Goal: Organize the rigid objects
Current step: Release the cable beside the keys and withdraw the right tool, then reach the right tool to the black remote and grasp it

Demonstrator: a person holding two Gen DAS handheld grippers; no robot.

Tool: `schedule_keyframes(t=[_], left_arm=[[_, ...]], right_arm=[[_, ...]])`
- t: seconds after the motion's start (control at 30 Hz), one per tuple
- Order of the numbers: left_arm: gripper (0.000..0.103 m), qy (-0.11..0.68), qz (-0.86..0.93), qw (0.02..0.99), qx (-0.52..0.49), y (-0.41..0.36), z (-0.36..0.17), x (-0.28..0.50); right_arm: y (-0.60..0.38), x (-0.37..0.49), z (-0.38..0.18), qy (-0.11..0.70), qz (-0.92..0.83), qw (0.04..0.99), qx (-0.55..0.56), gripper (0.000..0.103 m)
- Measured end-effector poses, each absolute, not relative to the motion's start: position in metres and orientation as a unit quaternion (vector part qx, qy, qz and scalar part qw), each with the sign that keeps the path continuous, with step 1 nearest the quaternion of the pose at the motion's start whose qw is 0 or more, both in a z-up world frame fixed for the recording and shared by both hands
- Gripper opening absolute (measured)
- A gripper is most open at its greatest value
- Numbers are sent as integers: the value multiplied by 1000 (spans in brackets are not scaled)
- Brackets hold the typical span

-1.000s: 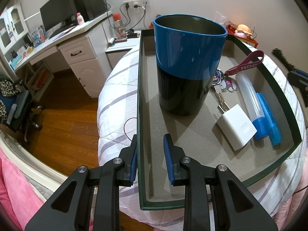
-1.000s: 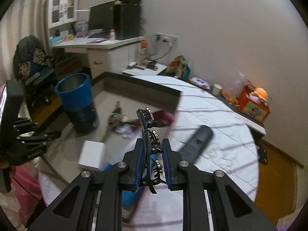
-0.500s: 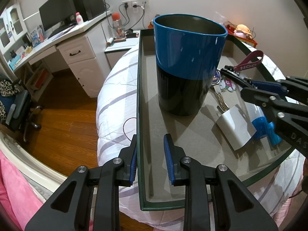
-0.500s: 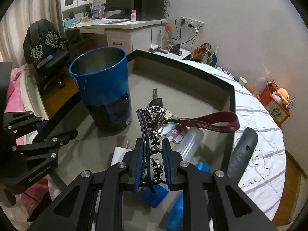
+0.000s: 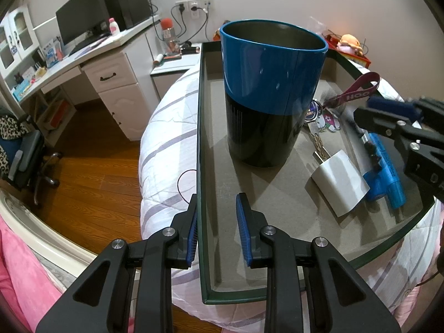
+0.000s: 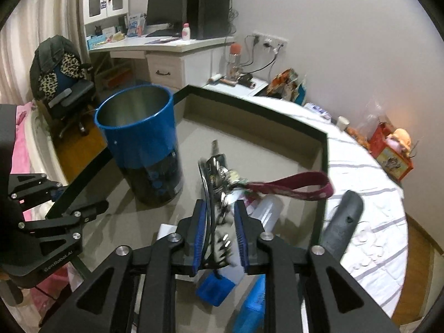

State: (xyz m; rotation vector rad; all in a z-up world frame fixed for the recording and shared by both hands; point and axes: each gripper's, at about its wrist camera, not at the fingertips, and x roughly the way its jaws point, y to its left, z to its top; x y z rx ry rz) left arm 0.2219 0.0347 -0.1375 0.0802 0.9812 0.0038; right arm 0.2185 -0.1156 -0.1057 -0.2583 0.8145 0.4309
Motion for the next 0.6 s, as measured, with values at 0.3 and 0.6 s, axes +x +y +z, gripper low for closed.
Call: schedule_keyframes(t=[0.3, 0.6], left_arm=[[24, 472, 2, 881, 40, 34, -138, 222], [24, 472, 2, 881, 40, 35, -138, 222]], right_arm=[[-162, 212, -76, 345, 166, 920, -81, 58], [-242, 216, -106, 393, 82, 914, -59, 68]])
